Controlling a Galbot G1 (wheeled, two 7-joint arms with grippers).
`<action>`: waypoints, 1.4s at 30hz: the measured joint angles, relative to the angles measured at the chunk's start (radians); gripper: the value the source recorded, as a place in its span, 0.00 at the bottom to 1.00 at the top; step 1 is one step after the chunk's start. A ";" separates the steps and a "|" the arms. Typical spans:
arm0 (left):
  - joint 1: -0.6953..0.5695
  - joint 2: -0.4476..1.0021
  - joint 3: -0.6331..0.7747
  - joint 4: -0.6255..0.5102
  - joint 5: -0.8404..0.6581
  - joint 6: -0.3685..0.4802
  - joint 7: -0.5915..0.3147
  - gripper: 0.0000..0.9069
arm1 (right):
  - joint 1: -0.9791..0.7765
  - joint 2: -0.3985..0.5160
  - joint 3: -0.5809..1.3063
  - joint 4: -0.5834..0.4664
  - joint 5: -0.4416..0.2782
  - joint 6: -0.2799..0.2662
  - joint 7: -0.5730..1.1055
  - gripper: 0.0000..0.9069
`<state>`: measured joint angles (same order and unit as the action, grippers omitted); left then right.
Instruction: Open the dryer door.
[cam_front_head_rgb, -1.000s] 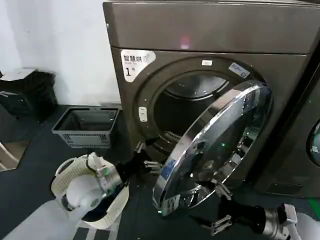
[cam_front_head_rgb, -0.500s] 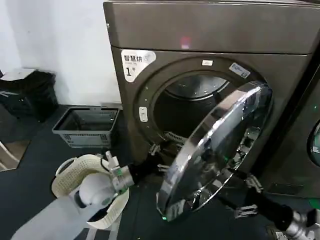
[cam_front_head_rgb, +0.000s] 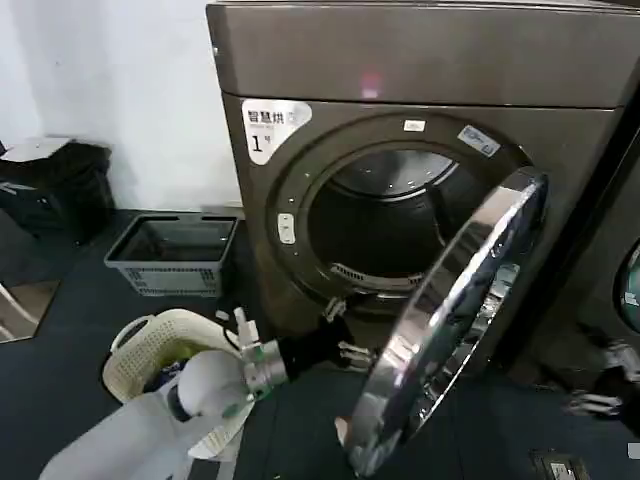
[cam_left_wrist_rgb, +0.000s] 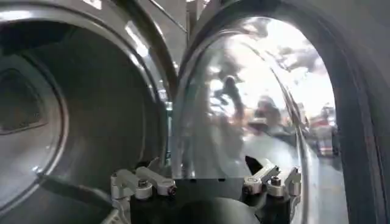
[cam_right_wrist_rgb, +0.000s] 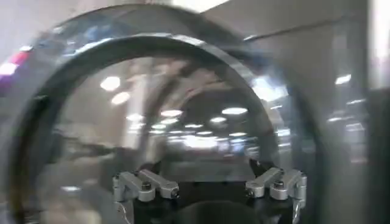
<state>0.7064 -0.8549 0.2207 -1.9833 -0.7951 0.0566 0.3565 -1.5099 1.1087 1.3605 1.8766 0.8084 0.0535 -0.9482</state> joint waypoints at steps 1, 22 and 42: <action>-0.002 0.000 0.006 -0.002 0.000 0.000 0.001 1.00 | 0.003 0.002 0.019 -0.001 0.007 -0.002 0.022 1.00; -0.132 -0.029 0.200 0.005 -0.027 -0.022 0.003 1.00 | 0.072 -0.027 0.361 -0.038 0.036 -0.086 0.692 1.00; -0.343 -0.191 0.437 0.143 -0.082 -0.049 0.004 1.00 | 0.013 -0.085 0.701 -0.049 -0.157 -0.176 1.012 1.00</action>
<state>0.3631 -1.0456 0.6575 -1.8399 -0.8767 0.0072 0.3605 -1.4970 1.0241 2.0617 1.8272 0.6517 -0.1227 0.0643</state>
